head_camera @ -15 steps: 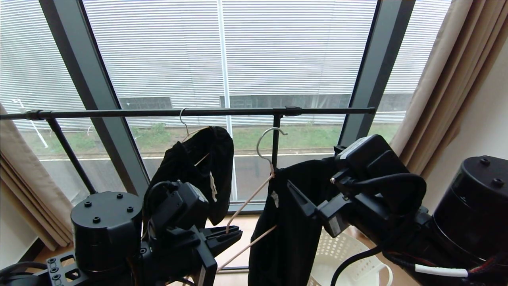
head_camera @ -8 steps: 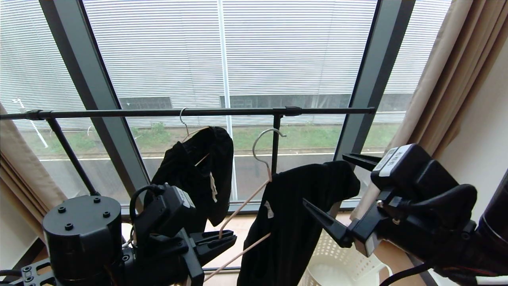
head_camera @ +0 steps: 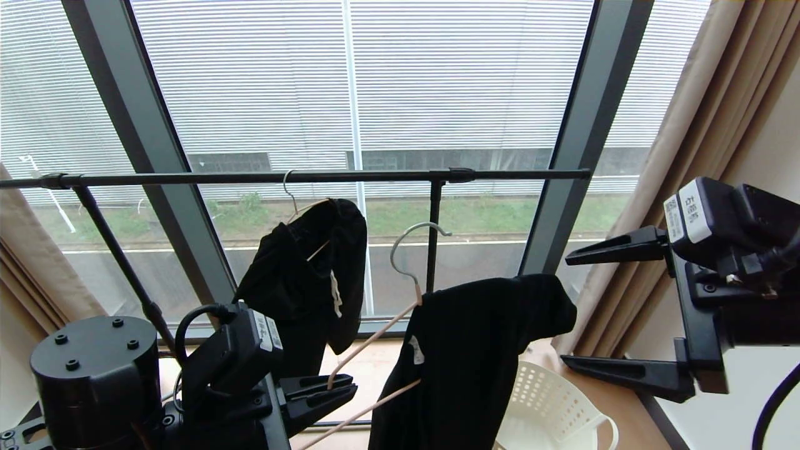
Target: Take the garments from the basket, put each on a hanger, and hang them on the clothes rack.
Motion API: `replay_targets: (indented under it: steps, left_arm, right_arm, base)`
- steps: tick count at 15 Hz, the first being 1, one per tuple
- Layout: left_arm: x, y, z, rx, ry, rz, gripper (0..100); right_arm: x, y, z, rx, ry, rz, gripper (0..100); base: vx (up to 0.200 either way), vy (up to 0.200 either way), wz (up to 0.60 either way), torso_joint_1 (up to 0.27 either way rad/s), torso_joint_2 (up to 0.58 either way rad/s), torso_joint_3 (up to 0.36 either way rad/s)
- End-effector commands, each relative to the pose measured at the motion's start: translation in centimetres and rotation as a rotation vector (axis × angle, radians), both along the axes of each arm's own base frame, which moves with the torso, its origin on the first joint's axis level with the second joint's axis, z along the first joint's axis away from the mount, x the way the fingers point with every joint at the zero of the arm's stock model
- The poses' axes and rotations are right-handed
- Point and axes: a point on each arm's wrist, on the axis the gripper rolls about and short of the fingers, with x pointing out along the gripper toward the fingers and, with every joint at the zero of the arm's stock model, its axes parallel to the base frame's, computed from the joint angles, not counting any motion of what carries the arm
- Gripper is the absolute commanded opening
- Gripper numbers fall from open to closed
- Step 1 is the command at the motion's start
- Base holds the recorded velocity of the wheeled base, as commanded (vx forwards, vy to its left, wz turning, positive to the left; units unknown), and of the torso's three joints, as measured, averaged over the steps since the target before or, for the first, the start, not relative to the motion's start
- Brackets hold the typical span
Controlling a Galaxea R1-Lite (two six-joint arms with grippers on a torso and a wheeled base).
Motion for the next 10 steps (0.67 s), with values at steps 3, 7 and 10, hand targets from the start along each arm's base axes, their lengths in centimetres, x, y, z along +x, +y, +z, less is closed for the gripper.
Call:
replay_targets:
  steps: [3,7,10]
  left_arm:
    - [-0.1,-0.5,0.0,0.015,-0.024,-0.031,0]
    - [-0.5,-0.8,-0.2,0.020,-0.020,-0.055,0]
    - [-0.6,-0.9,-0.1,0.019,-0.021,-0.064,0]
  right_arm:
    - [5.7,0.1,-1.7,-0.141,0.145,0.259,100]
    - [9.2,1.8,-2.6,-0.126,0.191,0.284,100]
    - [9.9,2.4,-2.7,-0.122,0.184,0.293,100]
  base:
    - [0.000,0.000,0.00,0.000,0.00,0.000]
    - [0.000,0.000,0.00,0.000,0.00,0.000]
    - [0.000,0.000,0.00,0.000,0.00,0.000]
